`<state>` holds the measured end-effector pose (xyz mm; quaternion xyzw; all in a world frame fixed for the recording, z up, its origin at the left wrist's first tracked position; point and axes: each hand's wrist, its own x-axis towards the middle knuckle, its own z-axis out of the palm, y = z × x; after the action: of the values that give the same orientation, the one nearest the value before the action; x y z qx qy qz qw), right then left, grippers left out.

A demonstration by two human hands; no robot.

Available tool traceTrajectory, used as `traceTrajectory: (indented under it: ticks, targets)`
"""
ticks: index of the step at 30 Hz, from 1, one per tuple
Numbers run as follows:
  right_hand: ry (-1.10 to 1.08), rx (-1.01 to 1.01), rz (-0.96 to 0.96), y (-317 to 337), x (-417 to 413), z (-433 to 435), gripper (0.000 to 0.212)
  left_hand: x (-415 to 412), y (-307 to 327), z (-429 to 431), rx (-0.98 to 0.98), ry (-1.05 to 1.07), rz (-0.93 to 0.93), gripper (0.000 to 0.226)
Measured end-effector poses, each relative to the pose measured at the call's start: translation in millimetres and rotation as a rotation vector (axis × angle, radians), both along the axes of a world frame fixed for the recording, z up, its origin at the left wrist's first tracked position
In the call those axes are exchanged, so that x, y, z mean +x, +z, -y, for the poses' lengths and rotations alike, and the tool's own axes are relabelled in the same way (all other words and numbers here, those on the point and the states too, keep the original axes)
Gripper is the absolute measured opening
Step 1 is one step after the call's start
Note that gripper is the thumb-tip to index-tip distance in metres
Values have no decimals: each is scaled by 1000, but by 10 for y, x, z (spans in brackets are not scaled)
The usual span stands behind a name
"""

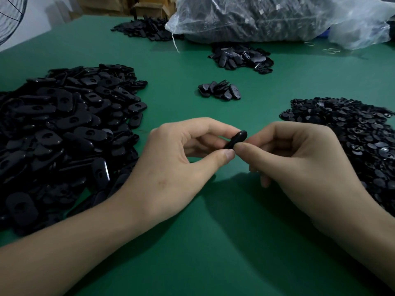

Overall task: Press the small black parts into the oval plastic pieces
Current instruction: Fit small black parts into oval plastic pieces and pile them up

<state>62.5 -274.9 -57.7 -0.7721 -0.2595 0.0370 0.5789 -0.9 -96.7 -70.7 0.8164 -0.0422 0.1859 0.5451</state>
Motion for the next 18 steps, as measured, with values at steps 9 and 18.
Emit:
traceTrajectory:
  ticks: [9,18]
  targets:
    - [165,178,-382,40,60,5,24,-28,31,16,13,-8,121,25]
    - [326,307,-560,-7,39,-11,18,-48,38,50,82,82,200,25]
